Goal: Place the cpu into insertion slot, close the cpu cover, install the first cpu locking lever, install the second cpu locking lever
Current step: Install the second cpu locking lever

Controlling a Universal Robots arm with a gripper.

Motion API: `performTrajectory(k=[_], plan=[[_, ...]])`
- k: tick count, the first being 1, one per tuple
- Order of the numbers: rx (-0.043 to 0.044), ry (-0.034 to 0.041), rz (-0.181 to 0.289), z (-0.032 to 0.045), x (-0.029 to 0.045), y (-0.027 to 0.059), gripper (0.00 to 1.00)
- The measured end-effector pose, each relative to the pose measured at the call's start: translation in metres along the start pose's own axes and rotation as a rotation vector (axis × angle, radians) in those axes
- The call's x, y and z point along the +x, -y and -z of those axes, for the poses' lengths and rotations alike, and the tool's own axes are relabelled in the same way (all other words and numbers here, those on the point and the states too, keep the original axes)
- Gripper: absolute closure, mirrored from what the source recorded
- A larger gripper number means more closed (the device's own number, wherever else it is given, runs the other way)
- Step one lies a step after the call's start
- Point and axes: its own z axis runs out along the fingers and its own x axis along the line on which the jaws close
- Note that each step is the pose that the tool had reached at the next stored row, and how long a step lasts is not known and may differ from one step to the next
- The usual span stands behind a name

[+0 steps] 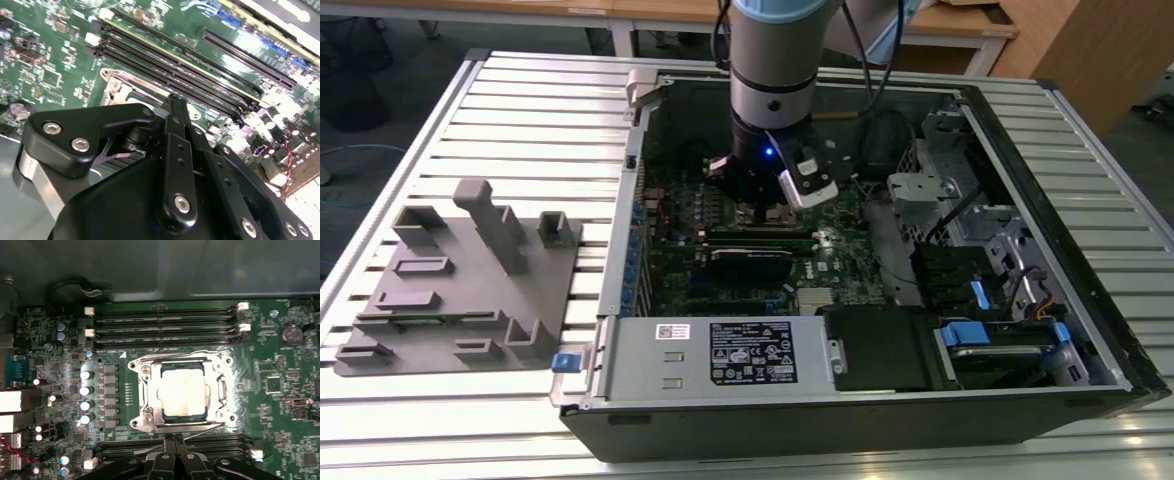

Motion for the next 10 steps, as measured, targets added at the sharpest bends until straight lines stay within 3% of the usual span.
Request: performTrajectory(k=[4,10], plan=[[0.0002,0.0,0.0,-0.0026,0.0068,0.0007,0.89],[0.0003,-0.0001,0.0,-0.0115,0.0095,0.0017,0.89]])
